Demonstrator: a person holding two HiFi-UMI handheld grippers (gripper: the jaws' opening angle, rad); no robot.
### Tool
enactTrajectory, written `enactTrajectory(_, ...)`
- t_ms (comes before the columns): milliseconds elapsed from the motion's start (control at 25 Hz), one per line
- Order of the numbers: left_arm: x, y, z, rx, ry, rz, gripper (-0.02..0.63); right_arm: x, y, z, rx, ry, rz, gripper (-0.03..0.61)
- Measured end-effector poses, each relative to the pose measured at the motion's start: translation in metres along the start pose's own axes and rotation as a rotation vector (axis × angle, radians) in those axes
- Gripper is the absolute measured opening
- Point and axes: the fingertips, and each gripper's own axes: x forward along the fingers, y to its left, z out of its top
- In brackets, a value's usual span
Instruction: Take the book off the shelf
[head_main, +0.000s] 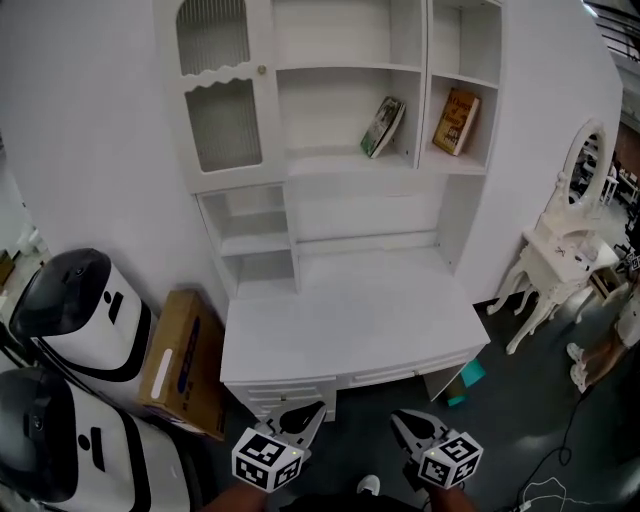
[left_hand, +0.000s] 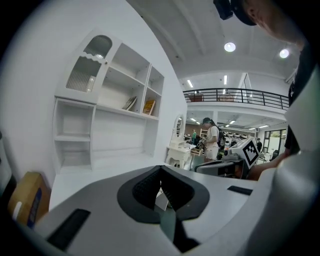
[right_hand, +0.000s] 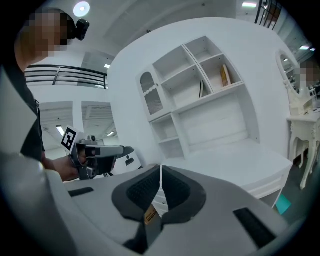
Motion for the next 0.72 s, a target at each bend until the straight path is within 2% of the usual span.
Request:
enactTrajectory(200,0.042,0.001,0.011,-0.009,-0.005,0.037,0.011,0.002,-0.038,0.025,-0.012,-0.025,0.042,0.031)
enactTrajectory(400,0.074,0.006,0.018,-0.024,-0.015,0.080,0.011,0.012,-0.075,0.033,-0.009,-0.020,0.066,0.031)
enactTrajectory(720,0.090,0.033,0.025,-0.044,0.013,0.122,0.011,0.043,-0.095,0.057,0.024,-0.043,0.106,0.031)
